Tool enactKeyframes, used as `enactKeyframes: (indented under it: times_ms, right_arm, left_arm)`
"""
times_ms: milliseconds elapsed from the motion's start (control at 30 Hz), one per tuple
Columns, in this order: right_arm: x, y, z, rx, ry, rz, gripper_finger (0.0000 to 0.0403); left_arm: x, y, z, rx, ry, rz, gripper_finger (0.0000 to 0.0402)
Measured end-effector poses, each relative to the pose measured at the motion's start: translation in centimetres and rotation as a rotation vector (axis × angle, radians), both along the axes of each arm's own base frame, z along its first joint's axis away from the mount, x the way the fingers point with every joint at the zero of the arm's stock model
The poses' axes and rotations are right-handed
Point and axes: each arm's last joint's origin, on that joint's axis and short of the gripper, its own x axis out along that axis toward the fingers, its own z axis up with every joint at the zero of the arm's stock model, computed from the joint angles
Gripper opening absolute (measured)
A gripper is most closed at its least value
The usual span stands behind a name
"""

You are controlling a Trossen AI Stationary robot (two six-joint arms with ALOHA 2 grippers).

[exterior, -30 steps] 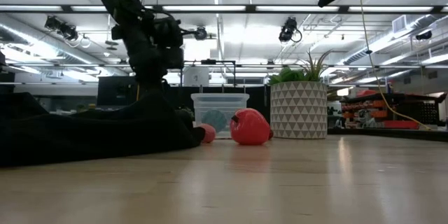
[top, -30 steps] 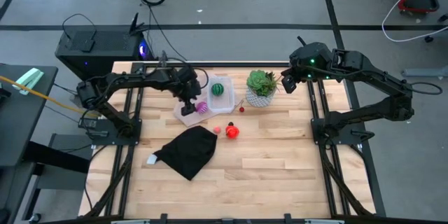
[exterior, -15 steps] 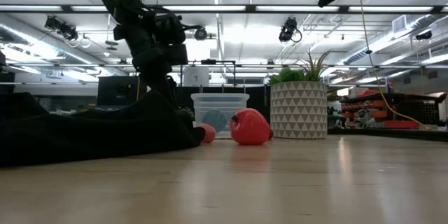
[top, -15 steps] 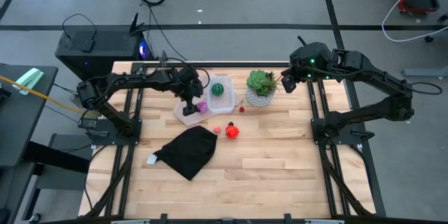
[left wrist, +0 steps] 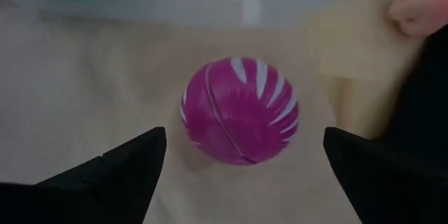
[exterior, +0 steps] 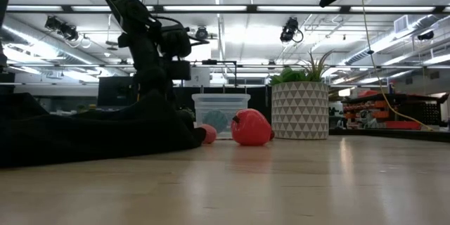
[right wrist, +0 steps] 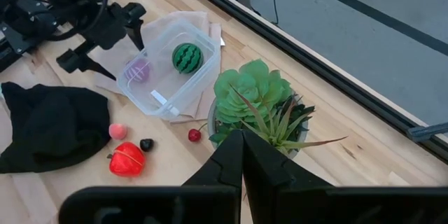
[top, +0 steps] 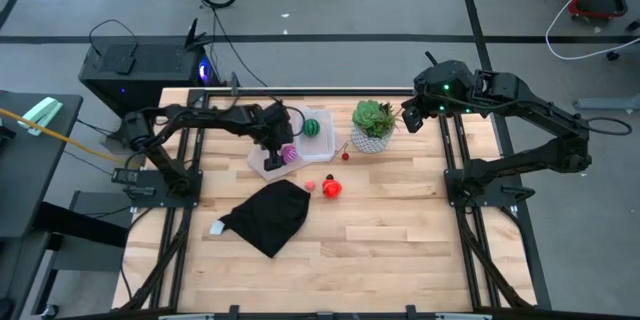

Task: Pick and placing Produce into tupperware
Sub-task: Put the onion into the transparent bin

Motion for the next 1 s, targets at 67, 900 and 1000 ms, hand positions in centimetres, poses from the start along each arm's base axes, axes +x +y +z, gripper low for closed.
enactKeyframes:
  times_ms: [67,900,1000]
  right_arm:
    - [0.0,0.0,0.0,0.000,0.000,0.000,0.0016]
    - [0.0,0.0,0.0,-0.001,0.001,0.002,0.0016]
    - [0.0,0.0,0.0,-0.001,0.001,0.002,0.0016]
  left_arm:
    - [0.2,-0.1,-0.2,0.000,-0.003,-0.001,0.0394]
    - [1.4,-0.9,-0.2,0.043,-0.060,-0.041,0.0392]
    - [1.5,-1.1,-0.2,0.063,-0.052,-0.047,0.0386]
